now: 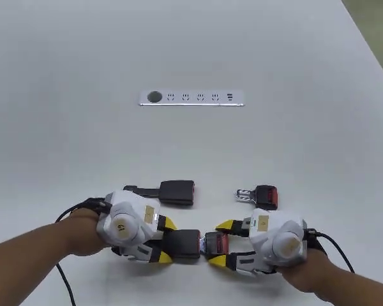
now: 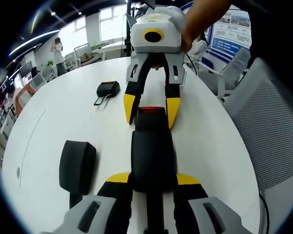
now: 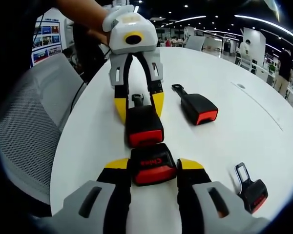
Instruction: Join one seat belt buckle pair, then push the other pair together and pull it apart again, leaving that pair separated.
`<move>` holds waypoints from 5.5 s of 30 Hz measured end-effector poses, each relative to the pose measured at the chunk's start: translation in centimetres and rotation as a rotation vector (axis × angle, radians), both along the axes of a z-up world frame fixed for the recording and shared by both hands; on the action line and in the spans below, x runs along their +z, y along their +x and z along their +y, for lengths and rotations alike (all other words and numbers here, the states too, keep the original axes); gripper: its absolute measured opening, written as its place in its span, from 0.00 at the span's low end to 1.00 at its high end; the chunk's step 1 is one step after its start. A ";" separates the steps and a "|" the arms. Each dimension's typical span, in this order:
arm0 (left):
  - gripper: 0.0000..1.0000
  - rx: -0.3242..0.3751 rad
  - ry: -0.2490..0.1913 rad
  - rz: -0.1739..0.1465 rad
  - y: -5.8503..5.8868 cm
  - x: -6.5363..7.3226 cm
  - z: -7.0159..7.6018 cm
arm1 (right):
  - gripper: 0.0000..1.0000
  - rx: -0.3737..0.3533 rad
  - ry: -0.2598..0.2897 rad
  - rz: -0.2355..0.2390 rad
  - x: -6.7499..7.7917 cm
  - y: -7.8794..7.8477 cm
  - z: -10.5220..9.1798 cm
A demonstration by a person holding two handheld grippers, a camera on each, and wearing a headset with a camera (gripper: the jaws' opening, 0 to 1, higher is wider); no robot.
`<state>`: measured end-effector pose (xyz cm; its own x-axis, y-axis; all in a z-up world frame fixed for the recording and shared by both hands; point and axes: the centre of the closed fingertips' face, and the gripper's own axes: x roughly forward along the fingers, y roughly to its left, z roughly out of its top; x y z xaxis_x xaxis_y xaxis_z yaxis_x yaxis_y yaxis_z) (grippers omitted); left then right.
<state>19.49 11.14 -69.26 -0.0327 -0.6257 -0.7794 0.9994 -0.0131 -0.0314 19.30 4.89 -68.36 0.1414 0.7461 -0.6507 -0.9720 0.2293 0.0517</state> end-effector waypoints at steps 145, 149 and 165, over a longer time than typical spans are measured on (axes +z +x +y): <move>0.34 0.070 0.004 -0.008 10.8 0.4 0.3 | 0.33 0.058 -0.313 0.054 -1.1 10.6 -11.3; 0.34 0.071 0.011 -0.007 10.7 0.5 0.2 | 0.33 0.059 -0.322 0.058 -1.2 10.6 -10.9; 0.34 0.072 0.026 -0.007 10.8 0.3 0.4 | 0.33 0.048 -0.331 0.061 -1.1 10.7 -8.6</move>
<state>30.29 11.51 -68.93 0.0173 -0.6056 -0.7956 0.9979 0.0600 -0.0239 29.95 -3.74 -69.49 0.0650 0.4975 -0.8650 -0.9794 0.1978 0.0402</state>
